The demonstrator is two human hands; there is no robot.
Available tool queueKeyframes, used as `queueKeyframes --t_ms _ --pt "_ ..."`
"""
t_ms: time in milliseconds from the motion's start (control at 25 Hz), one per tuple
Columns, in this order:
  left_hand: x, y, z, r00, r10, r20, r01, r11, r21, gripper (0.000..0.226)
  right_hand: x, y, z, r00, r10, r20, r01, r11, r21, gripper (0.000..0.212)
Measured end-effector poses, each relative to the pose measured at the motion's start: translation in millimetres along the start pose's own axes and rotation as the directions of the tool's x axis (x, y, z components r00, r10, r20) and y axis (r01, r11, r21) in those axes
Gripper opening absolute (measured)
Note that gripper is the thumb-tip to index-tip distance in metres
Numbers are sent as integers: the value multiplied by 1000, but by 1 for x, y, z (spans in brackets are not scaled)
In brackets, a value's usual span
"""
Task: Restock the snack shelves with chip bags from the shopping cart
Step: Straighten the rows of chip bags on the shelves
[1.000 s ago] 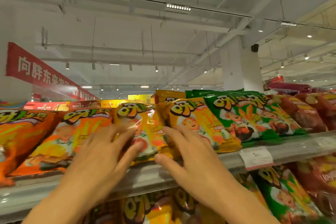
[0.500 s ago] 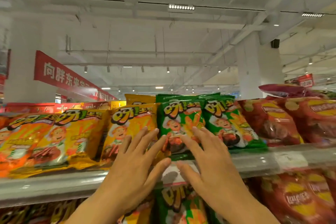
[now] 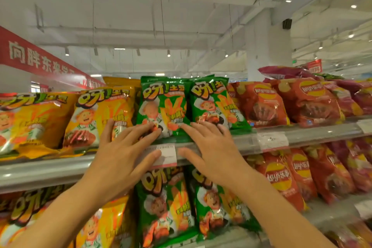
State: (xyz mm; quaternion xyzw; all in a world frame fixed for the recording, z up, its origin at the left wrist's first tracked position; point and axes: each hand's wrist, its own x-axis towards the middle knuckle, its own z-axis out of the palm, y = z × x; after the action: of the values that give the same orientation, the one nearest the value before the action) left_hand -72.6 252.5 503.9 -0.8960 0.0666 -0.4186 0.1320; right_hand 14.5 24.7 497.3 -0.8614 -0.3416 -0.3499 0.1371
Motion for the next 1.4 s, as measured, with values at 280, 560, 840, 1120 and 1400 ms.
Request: queueKeyframes --t_ms 280,560,840,1120,1400 --pt "-19 20 -2 990 82 -118 -95 989 -113 58 -14 9 -6 994 60 -94 -54 997 61 62" --pt "-118 68 83 998 -2 -63 -22 927 -376 50 -57 55 -10 712 229 -664 -33 955 294 38" --pt "-93 79 128 873 -321 368 416 883 -216 99 44 84 -48 935 343 88 -352 927 133 78" --pt "-98 75 136 936 -256 241 327 888 -325 71 13 70 -27 940 224 -256 -141 941 306 55" --pt "-107 75 132 957 -204 206 258 923 -287 81 -105 34 80 931 145 -335 -23 939 342 41"
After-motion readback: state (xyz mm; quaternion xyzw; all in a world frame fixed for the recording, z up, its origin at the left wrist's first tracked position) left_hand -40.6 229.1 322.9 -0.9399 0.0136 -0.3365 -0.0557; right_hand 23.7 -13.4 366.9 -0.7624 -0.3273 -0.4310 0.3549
